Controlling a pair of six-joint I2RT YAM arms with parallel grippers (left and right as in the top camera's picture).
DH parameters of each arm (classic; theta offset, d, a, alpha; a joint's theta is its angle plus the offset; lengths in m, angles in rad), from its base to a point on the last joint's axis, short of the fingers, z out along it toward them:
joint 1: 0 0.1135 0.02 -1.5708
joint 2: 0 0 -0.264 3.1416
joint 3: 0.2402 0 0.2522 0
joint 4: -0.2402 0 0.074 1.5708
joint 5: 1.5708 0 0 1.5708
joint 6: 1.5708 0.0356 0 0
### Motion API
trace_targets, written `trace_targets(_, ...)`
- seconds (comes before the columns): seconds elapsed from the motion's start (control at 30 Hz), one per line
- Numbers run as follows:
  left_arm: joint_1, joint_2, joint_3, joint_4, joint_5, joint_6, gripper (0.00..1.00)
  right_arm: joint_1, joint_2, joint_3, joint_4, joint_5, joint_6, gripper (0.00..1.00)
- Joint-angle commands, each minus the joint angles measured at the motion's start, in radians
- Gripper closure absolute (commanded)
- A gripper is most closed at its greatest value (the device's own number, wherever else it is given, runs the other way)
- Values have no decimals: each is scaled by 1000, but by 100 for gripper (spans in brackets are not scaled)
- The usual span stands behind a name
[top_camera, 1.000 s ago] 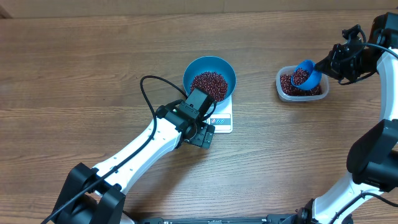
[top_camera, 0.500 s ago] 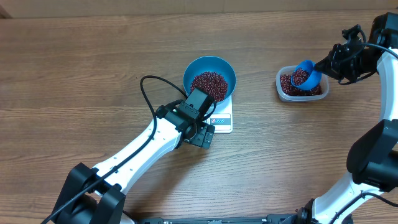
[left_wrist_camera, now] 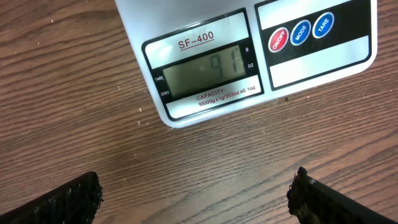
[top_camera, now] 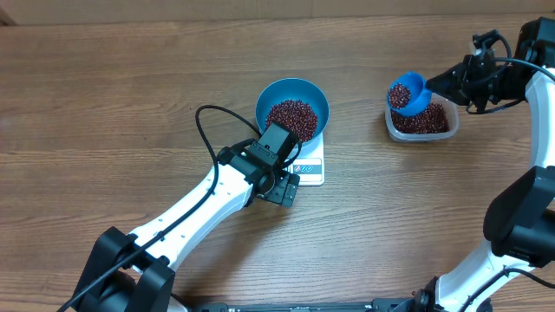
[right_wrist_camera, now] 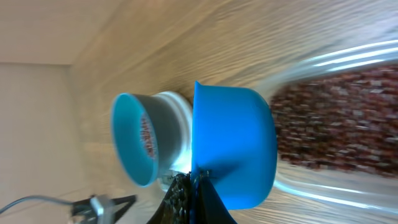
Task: Scoop item into bowl and weigh 150g on scale
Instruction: 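Carry the bean-filled blue cup over the teal bowl with the right gripper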
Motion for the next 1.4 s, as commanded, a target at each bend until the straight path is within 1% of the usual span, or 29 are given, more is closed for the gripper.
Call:
trace_targets(0.0, 6, 1, -10, 0, -8, 19, 1, 6, -18, 35, 5, -137, -4, 96)
trace_targets(0.13, 6, 1, -10, 0, -9, 19, 0, 26, -24, 52, -2, -142, -4, 96)
trace_targets(0.27, 6, 1, -10, 0, -8, 19, 0, 66, -26, 127, -40, -92, -3, 96)
trace_targets(0.43, 6, 1, -10, 1, -9, 19, 0, 165, -27, 241, -68, 16, -3, 96)
trace_targets(0.53, 6, 1, -10, 0, -8, 19, 1, 238, -27, 280, -65, 82, -4, 96)
trace_targets(0.73, 6, 1, -10, 0, -9, 19, 0, 366, -27, 286, -20, 183, -5, 96)
trace_targets(0.97, 6, 1, -10, 0, -9, 19, 0, 479, -27, 285, 9, 330, -9, 96)
trace_targets(1.1, 6, 1, -10, 0, -9, 19, 0, 527, -27, 285, 10, 387, -79, 96)
trace_targets(1.23, 7, 1, -10, 1, -9, 19, 0, 571, -27, 285, 14, 449, -93, 96)
trace_targets(1.37, 7, 1, -10, 0, -10, 19, 0, 610, -27, 285, 15, 488, -149, 96)
